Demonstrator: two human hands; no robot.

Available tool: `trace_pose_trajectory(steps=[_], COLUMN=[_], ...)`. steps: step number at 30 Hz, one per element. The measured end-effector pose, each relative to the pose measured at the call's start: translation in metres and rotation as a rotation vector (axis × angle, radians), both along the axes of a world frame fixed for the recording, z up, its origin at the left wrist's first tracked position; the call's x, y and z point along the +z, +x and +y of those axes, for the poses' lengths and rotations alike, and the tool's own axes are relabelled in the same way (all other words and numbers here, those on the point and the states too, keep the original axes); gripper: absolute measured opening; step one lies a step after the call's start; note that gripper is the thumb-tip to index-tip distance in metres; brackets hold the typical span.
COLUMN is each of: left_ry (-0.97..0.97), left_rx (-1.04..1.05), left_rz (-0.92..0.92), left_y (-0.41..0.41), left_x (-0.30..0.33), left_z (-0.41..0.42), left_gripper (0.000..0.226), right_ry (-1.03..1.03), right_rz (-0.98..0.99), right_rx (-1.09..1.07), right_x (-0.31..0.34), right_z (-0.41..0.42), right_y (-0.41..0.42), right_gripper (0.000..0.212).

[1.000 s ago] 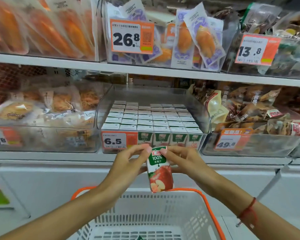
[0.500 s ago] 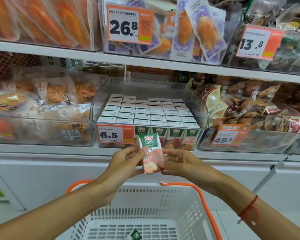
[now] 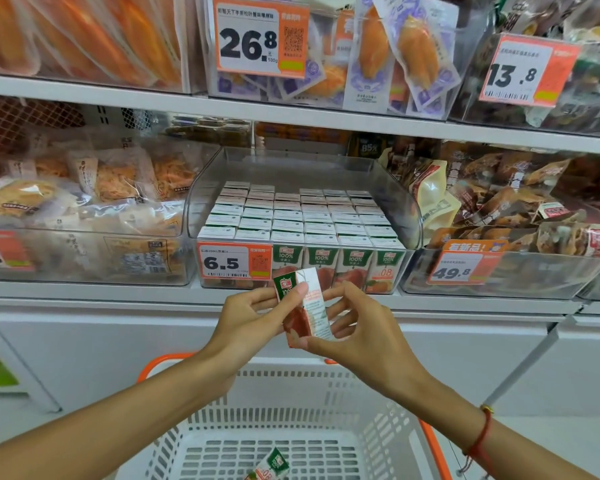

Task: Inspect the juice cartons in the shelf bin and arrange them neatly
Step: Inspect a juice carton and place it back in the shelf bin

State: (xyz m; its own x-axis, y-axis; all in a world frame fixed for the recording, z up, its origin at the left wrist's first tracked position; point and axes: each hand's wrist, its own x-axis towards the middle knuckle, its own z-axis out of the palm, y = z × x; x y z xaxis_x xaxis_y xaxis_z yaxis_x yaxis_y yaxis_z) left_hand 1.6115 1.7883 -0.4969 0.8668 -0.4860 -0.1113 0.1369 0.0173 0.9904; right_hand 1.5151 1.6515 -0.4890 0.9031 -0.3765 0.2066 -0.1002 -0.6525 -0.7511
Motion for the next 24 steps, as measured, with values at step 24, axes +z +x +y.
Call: trace_pose_trajectory(steps=[24], left_ry=[-0.017], left_rx=[-0.149], left_rz=[-0.091], left_y=[0.000], left_x=[0.011], left_z=[0.003], left_gripper=[0.021], right_ry=[0.229], right_rz=[0.060], right_rx=[-0.032], right_x=[0.007], right_z=[-0.011], right_y=[0.005], right_gripper=[0.050])
